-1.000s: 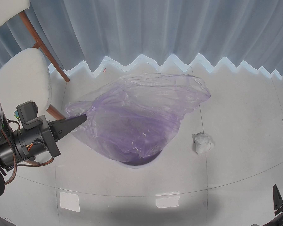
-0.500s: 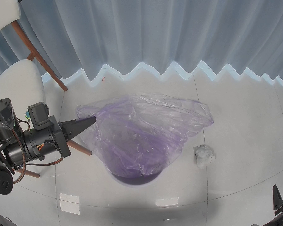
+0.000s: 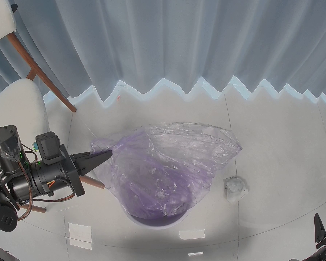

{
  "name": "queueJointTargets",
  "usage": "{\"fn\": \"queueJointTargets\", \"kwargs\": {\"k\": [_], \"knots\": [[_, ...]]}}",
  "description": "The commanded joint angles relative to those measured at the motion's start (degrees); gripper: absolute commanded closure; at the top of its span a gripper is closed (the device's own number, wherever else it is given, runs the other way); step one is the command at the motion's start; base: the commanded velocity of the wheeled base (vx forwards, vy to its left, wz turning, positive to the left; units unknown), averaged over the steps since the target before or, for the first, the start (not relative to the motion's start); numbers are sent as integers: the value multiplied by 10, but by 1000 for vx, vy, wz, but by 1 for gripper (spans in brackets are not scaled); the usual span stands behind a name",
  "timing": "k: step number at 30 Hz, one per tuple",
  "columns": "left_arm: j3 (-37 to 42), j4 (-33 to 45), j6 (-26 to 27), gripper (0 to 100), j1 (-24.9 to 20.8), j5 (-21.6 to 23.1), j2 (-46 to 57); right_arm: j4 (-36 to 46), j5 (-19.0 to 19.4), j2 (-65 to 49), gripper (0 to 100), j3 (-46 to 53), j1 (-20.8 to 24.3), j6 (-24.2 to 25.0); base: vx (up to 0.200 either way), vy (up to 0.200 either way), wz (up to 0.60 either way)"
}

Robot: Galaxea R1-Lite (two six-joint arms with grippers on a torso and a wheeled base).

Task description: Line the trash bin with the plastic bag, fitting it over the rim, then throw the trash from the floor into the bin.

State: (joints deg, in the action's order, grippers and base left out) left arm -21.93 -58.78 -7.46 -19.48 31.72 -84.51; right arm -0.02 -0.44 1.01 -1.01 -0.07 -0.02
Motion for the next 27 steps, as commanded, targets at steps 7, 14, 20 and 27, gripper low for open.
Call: {"fn": "queueJointTargets", "kwargs": {"k": [7,14,20,27], "knots": [[31,-1,65,100,-7,-10,-14,0,-1,-9,0,10,0,3,0,0,0],[25,-19,60,100,7,-21,-11,0,0,-9,0,10,0,1,0,0,0],[21,-46,59,100,19,-21,-15,-1,2,-9,0,10,0,-9,0,0,0],[25,-46,55,100,6,-17,-17,-2,19,-10,0,10,0,-29,0,0,0]]}}
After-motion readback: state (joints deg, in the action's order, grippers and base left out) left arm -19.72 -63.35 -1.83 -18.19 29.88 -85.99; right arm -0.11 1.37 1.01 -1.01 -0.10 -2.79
